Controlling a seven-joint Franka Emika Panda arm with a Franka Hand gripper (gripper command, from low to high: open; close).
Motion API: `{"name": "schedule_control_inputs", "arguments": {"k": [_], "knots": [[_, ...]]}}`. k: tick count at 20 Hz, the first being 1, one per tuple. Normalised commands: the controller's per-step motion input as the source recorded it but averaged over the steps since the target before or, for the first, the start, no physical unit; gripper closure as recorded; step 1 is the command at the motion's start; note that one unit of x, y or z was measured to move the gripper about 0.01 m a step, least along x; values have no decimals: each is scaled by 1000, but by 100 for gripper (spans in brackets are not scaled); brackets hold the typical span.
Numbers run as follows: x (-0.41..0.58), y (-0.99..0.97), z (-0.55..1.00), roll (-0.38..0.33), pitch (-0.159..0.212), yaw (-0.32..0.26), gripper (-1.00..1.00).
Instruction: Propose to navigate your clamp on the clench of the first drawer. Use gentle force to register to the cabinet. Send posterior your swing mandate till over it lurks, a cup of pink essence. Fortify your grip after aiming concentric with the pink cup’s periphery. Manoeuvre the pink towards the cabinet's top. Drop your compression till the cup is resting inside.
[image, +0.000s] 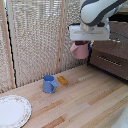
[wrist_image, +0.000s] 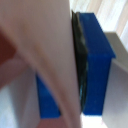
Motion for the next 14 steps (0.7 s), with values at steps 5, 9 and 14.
{"name": "schedule_control_inputs", "arguments": {"k": [5,9,14], "knots": [[-1,0,616,80,0,-343,100],[10,7,608,108,0,-296,100],[0,27,514,152,1,-286,100]]}}
